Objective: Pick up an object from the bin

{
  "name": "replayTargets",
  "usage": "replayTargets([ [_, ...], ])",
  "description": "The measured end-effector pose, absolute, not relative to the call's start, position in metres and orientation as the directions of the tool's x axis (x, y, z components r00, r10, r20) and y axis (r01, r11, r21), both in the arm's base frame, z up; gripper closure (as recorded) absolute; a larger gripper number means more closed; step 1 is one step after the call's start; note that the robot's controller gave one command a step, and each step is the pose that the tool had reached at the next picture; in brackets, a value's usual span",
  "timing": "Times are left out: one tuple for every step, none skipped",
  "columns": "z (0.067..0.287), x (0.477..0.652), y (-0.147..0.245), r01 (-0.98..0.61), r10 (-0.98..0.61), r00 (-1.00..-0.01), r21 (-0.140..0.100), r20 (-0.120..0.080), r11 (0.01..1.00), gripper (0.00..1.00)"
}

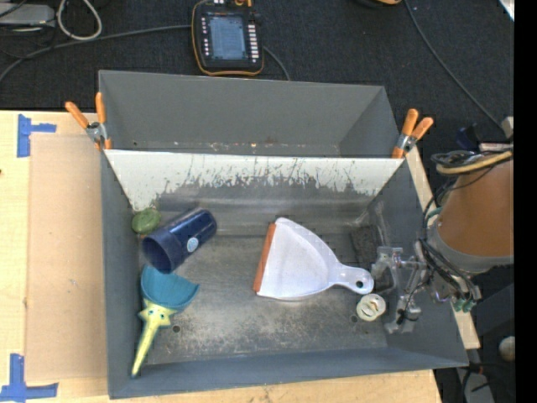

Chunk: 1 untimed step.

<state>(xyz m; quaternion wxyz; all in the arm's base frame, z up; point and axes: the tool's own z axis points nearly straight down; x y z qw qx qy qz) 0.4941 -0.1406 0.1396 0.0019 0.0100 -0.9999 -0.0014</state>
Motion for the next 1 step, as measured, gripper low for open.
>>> replayTargets([
  [0.0871,0.4786,-0.1494,0.206,0.206,-0.979,0.007,-0.001,0.979,0.00],
])
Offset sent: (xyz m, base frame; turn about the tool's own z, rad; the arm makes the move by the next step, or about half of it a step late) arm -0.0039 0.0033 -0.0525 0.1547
